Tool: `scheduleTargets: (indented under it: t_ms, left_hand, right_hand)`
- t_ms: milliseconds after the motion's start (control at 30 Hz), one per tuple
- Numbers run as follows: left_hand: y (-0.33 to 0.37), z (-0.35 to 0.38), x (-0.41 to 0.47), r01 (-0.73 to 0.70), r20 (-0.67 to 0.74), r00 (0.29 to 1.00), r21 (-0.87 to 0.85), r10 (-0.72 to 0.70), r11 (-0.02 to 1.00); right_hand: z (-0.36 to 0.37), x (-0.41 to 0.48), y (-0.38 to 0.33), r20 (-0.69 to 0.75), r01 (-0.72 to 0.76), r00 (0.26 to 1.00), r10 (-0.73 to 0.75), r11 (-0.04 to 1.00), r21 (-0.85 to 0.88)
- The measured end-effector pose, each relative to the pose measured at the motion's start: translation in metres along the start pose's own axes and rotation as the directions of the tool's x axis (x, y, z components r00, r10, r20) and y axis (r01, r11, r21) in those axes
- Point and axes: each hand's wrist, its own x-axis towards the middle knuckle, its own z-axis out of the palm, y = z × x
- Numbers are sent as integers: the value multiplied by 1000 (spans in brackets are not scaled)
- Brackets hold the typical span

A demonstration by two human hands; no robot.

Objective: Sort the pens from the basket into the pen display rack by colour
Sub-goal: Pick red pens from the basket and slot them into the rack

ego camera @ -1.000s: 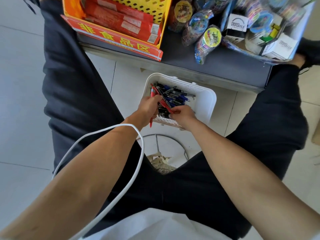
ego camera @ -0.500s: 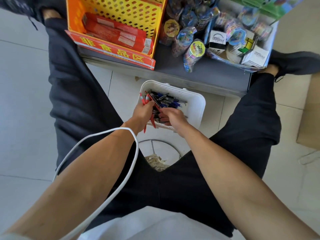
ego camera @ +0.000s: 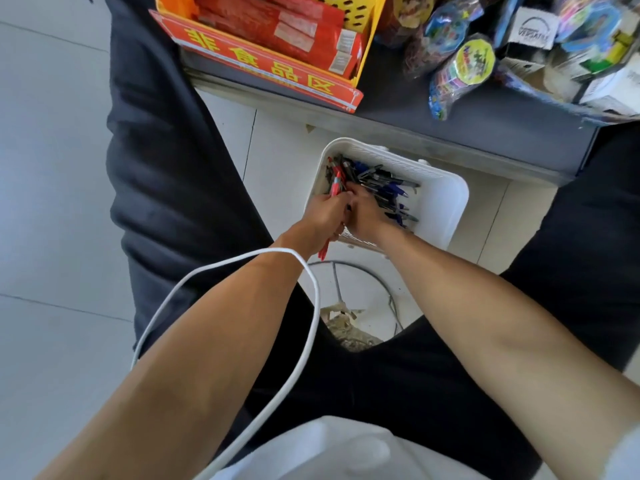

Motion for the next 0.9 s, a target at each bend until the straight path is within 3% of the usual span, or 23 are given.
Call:
scheduleTargets:
  t_ms: [33,67,167,300,367,433,533,600,733,900]
  left_hand:
    - [0,0,0,7,-2,1000,-1,-7,1000]
    - [0,0,1,12,1,1000,-3,-12,1000]
    - [-1,-2,2,11,18,1000,1,-11,1000]
    - [1,-4,1,3,-16,1000,-5,-3,1000]
    - [2,-4,1,-1,-31,1000,-4,1,1000]
    - [1,-5,1,-4,-27,1000,-7,4,1000]
    - [-1,-5,-4,-14,-8,1000,-24,14,1000]
    - [-2,-5,-6,-22,-4,1000,-29,22,999]
    - [1,-2,-12,-66,-26,998,-16,65,998]
    - [2,0,-23,-215,-67,973,58,219,975]
  right_hand:
    - [2,1,1,-39,7,999,-9,999,-41]
    - [1,-1,0,-87,33,995,-53,976,-217]
    - [-4,5,3,-66,70,985,-160,715,-695]
    - [-9,26,15,-6,103,972,-234,449,-888]
    - [-10,27,14,68,125,981,-182,325,-937]
    - [-9,26,11,12,77,990,-140,472,-878]
    - [-12,12,5,27,85,984,-178,325,-942]
    - [-22,13,7,28,100,979,-201,359,-928]
    - [-27,-25,-11,-13,128,974,-227,594,-794]
    - [-43,-67,-20,-21,205,960,-280,752,-626]
